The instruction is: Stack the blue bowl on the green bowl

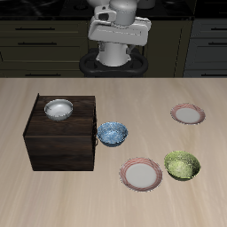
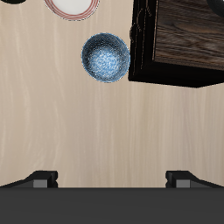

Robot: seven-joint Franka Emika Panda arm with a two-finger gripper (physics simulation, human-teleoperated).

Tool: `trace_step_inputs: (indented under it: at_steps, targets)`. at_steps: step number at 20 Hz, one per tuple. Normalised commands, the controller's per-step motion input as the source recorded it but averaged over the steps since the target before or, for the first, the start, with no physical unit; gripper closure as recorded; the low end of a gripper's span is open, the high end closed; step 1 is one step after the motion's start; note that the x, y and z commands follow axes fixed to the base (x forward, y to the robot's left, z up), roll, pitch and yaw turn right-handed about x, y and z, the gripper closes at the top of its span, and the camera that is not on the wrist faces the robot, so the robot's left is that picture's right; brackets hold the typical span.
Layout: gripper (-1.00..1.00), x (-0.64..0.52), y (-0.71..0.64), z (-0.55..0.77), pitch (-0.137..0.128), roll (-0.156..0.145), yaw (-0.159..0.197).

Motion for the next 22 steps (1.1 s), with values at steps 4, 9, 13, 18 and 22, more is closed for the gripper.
trace_step_inputs:
  at_steps: [4,9,13,18,22]
  targets:
    - [-1.00,0.21,0.13,0.09,0.008,0.004,-0.020]
    - [-1.00,0.27,0.15,0.13,-0.006,0.025,-0.023]
    - [-1.00,0.25,0.09,0.11,-0.012,0.024,-0.023]
    - [-1.00,0.30,0.04,0.00,-0.014,0.014,0.000]
    - [-1.00,0.51,-0.08,-0.14,-0.041,-0.016,-0.002]
